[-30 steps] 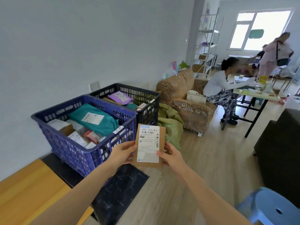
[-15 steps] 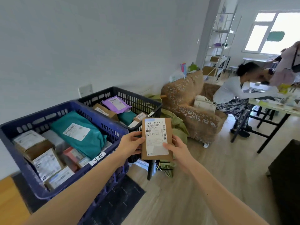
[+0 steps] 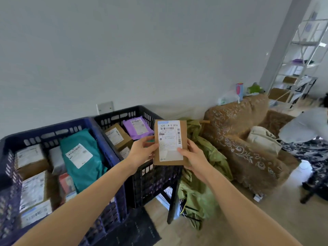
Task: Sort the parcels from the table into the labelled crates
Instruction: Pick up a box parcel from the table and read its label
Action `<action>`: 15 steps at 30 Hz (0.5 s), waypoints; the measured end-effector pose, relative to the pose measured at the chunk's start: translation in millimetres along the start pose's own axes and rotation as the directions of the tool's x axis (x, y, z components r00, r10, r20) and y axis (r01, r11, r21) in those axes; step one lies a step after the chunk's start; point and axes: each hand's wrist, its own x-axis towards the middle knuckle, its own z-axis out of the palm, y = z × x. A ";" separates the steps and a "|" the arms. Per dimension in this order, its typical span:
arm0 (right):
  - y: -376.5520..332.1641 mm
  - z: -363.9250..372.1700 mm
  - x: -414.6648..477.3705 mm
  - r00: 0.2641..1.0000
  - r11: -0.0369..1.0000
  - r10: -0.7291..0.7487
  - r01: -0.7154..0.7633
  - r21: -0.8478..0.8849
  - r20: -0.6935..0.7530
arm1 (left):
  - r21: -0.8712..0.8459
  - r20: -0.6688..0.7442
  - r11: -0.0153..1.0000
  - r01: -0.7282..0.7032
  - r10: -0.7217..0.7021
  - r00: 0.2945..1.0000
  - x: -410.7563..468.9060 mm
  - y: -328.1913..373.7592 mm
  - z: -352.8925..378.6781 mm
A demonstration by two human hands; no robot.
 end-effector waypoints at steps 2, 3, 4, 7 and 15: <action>-7.3 -9.5 23.7 1.000 1.000 0.008 -0.007 -0.025 0.028 | 0.011 -0.051 1.000 -0.019 0.020 0.999 13.3 8.9 6.8; -10.6 -15.2 36.3 0.999 1.000 0.013 -0.012 -0.024 0.052 | 0.019 -0.081 1.000 -0.020 0.021 0.996 21.1 12.9 12.7; -13.0 -20.2 48.8 0.997 1.000 0.021 -0.019 -0.018 0.078 | 0.022 -0.107 1.000 -0.014 0.017 0.994 28.4 16.3 17.9; -17.5 -29.4 86.6 0.986 0.999 0.039 -0.041 0.009 0.164 | 0.023 -0.166 1.000 0.018 -0.014 0.986 48.1 25.3 27.6; -10.7 -24.0 156.8 0.936 0.996 0.069 -0.083 0.027 0.346 | 0.077 -0.234 0.986 0.150 -0.128 0.964 98.0 17.8 14.7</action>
